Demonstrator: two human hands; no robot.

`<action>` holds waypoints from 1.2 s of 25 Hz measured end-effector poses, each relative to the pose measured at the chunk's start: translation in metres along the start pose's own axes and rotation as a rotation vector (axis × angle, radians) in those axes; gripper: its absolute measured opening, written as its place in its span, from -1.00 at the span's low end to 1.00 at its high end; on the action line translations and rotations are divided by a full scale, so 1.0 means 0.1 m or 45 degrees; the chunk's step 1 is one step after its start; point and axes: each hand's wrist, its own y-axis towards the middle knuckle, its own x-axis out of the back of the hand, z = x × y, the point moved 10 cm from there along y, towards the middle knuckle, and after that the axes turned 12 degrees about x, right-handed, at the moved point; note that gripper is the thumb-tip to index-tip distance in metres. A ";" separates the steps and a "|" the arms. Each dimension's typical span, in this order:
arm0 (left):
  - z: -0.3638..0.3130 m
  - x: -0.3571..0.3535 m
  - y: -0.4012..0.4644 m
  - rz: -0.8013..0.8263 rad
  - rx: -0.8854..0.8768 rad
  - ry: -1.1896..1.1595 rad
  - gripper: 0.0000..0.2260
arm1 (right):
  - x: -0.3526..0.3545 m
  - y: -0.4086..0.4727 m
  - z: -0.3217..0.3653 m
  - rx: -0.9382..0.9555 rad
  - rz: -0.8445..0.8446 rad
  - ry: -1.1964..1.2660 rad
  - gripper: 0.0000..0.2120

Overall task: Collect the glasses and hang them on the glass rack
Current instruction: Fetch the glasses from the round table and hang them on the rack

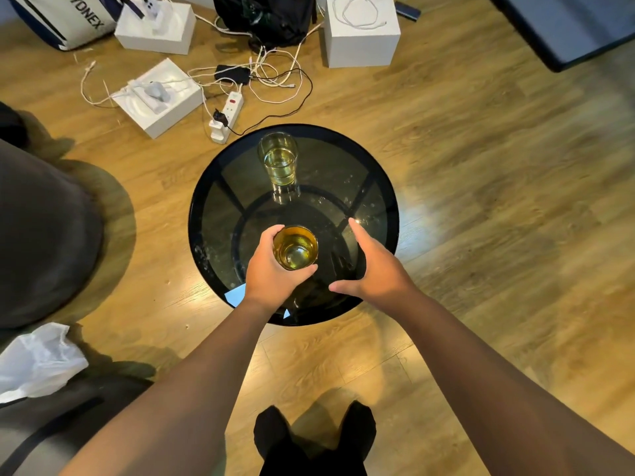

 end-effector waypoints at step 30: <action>-5.61 1.81 -3.46 0.486 -0.937 -0.011 0.08 | 3.85 -2.94 3.16 0.499 -0.992 0.545 -0.15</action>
